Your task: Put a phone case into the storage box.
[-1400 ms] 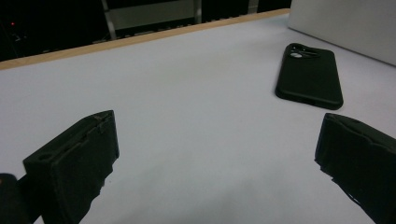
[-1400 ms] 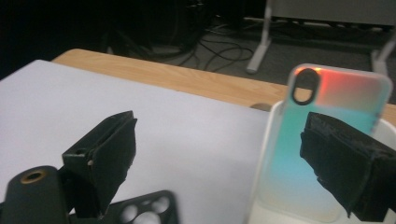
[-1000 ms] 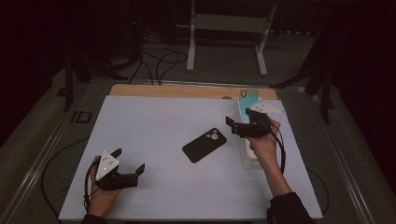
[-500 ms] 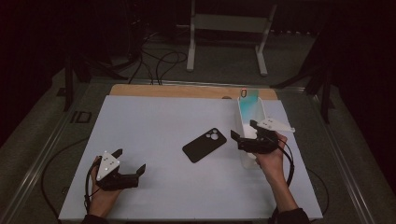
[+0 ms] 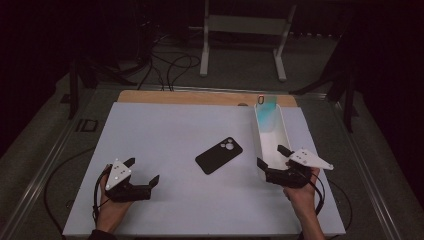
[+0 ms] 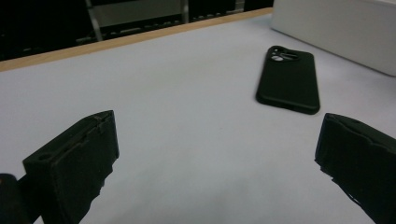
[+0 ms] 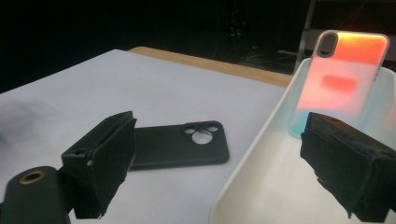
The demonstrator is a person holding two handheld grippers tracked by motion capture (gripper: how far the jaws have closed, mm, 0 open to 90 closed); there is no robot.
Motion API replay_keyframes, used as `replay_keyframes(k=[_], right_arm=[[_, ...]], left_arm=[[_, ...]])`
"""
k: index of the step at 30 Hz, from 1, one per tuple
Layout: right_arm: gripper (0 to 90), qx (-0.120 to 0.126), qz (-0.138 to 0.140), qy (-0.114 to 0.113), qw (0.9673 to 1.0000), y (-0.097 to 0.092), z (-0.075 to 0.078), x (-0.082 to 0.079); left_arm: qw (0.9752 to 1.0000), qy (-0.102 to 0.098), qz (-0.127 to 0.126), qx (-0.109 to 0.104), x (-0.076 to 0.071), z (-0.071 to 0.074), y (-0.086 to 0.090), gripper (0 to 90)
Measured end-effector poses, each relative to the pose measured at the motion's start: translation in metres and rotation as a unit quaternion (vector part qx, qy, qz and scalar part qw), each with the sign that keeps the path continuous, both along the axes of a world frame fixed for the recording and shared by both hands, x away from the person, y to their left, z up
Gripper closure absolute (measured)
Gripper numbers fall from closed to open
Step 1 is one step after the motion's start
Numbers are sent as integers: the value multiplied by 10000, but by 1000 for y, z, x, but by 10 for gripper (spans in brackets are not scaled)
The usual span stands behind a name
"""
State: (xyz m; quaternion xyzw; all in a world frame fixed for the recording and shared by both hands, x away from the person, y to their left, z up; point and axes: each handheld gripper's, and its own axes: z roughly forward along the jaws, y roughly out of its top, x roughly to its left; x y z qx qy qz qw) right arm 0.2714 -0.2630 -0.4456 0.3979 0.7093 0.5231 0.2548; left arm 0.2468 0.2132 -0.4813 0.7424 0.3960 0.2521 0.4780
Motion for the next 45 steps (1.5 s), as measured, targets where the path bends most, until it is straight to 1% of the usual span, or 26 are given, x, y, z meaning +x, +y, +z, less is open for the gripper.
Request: replay_keyframes(k=[1,2,4,5,6,7,8,11,12,13,16,17,20,22,23,27,28,34,36,40,42,45], right_arm=[[103,-62,-20,24,10000,0,-3,-1],[103,-62,-20,24,10000,0,-3,-1],[103,-84,-66,79,9999,-3,-10,-2],[103,-84,-66,79,9999,-3,-10,-2],[103,-57,-69,77,9999,-3,-11,-3],[103,47,-65,123,9999,-5,-13,-4],[103,74,-64,149,9998,-6,-14,-4],[103,84,-60,180,9998,-6,-15,-4],[103,84,-60,180,9998,-6,-15,-4],[103,58,-57,171,9998,-5,-16,-4],[103,96,-43,166,9998,-6,-15,-4],[103,96,-43,166,9998,-6,-15,-4],[103,149,-37,187,9997,-8,-16,-3],[103,144,-31,183,9997,-8,-15,-3],[103,144,-31,183,9997,-8,-15,-3],[103,140,-43,236,9996,-8,-16,-2],[103,157,-41,244,9996,-8,-16,-2],[103,178,-51,272,9995,-8,-17,-1],[104,183,-60,274,9994,-9,-16,0],[104,184,-136,286,9993,-11,-16,0],[104,188,-140,290,9993,-11,-16,0],[103,179,-111,280,9994,-9,-16,0]], left_arm=[[10000,-7,-22,-12,0,2,-1,0],[10000,-7,-22,-12,0,2,-1,0],[10000,-17,-58,-57,2,9,-4,0],[10000,-17,-58,-57,2,9,-4,0],[10000,-11,-67,-50,4,13,-6,0],[10000,3,-65,-51,6,15,-8,0],[10000,38,-47,-27,9,17,-10,0],[9998,146,-118,1,18,21,-18,0],[9998,146,-118,1,18,21,-18,0],[9997,160,-183,94,23,23,-25,0],[9992,166,-306,176,30,24,-36,0],[9992,166,-306,176,30,24,-36,0],[9982,189,-461,328,39,23,-52,0],[9977,184,-529,379,43,23,-58,0],[9977,184,-529,379,43,23,-58,0],[9964,141,-715,438,50,27,-70,0],[9962,130,-749,421,52,28,-72,0],[9957,213,-849,316,65,31,-80,0],[9952,244,-888,317,70,31,-84,0],[9935,325,-1006,422,79,33,-92,0],[9926,370,-1067,435,83,33,-96,0],[9923,437,-1113,325,90,34,-100,0]])
